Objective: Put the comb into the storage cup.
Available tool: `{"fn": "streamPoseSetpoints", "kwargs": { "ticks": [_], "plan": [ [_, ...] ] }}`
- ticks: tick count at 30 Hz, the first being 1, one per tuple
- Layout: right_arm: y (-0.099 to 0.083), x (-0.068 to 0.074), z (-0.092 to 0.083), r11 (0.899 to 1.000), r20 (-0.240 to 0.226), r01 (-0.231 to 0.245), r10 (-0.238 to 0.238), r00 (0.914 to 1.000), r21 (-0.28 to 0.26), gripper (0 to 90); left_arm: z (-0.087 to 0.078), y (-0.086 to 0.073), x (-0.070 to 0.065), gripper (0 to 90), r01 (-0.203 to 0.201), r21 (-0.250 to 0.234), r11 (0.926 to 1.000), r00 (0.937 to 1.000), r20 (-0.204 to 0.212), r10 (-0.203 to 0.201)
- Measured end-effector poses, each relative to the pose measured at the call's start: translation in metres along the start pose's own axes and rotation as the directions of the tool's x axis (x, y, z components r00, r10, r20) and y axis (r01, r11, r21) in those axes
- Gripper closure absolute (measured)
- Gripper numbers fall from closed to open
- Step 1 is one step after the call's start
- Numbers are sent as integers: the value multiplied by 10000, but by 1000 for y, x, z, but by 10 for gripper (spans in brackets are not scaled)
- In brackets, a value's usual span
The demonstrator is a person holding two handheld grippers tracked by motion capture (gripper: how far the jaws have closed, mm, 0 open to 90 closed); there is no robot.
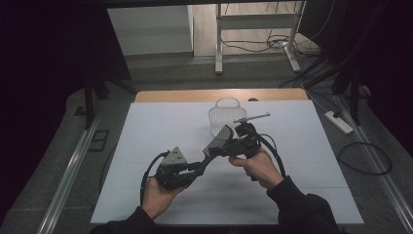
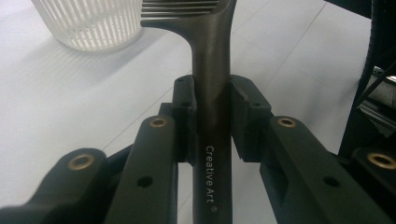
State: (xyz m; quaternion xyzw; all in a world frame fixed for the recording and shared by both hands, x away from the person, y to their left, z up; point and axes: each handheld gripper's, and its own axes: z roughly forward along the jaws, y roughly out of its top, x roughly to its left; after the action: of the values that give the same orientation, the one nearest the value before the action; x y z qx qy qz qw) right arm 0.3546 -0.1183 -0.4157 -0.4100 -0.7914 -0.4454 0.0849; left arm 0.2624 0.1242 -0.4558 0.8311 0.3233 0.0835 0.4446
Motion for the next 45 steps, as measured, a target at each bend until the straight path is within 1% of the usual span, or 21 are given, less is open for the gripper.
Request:
{"fn": "streamPoseSetpoints", "kwargs": {
  "ticks": [1,2,3,4,6,10,12,15,17,18,21,22,24,25,30,31,33,35,38,42,45],
  "plan": [
    [0,-1,-1,10000,61,-7,7,10000,-41,125,0,0,0,728,-6,5,10000,10000,-4,6],
    [0,-2,-3,9999,117,-54,55,9999,-130,191,0,0,0,728,-7,8,10000,10000,-12,7],
    [0,-3,-5,9998,28,-74,74,10000,-185,268,0,0,0,728,-11,16,10000,10000,-17,11],
    [0,-4,-6,9996,-75,-116,114,9999,-243,299,0,0,0,728,-8,21,10000,10000,-30,8],
    [0,-5,-8,9994,-220,-150,142,9997,-326,413,0,0,0,728,0,30,10000,10000,-55,0],
    [0,-6,-10,9995,-464,-83,68,9989,-304,597,0,0,1,728,-22,89,10000,9999,-123,23],
    [0,-6,-10,9995,-510,-81,66,9987,-297,666,1,0,0,728,-81,112,9999,9998,-170,82],
    [-1,-8,-11,9990,-778,-280,251,9967,-361,706,1,0,-1,728,-148,138,9998,9996,-239,151],
    [-1,-10,-11,9978,-1099,-558,515,9926,-363,739,2,0,-2,728,-208,186,9996,9993,-291,213],
    [-1,-11,-11,9963,-1332,-788,735,9884,-349,760,2,0,-2,727,-252,214,9995,9991,-332,259],
    [-2,-14,-10,9892,-1979,-1444,1368,9706,-246,812,5,-1,-3,727,-396,355,9986,9980,-474,413],
    [-2,-14,-10,9879,-2115,-1534,1451,9665,-233,823,5,-1,-3,727,-429,417,9982,9978,-492,450],
    [-2,-13,-10,9870,-2204,-1600,1523,9634,-174,833,6,-1,-3,727,-419,441,9981,9979,-471,440],
    [-3,-12,-10,9876,-2174,-1555,1471,9649,-219,834,6,-1,-3,726,-401,434,9983,9982,-432,420],
    [-3,-10,-11,9884,-2178,-1479,1368,9664,-353,836,6,-2,-1,700,-279,263,9993,9990,-337,288],
    [-3,-10,-12,9889,-2161,-1438,1323,9674,-380,836,6,-2,0,676,-230,241,9994,9993,-282,237],
    [-3,-9,-13,9904,-2006,-1293,1170,9727,-491,836,6,-2,0,627,-184,223,9996,9995,-251,190],
    [-2,-9,-14,9906,-1921,-1241,1111,9751,-572,836,6,-2,0,595,-202,249,9995,9994,-278,209],
    [-2,-9,-16,9921,-1745,-1076,949,9801,-647,836,6,-2,0,522,-167,259,9995,9994,-305,175],
    [-2,-10,-18,9938,-1595,-809,679,9849,-762,835,5,-3,3,436,-60,315,9995,9997,-241,68],
    [-2,-11,-20,9939,-1490,-703,571,9872,-846,835,6,-4,5,391,8,327,9995,9999,-132,-4]
  ]
}}
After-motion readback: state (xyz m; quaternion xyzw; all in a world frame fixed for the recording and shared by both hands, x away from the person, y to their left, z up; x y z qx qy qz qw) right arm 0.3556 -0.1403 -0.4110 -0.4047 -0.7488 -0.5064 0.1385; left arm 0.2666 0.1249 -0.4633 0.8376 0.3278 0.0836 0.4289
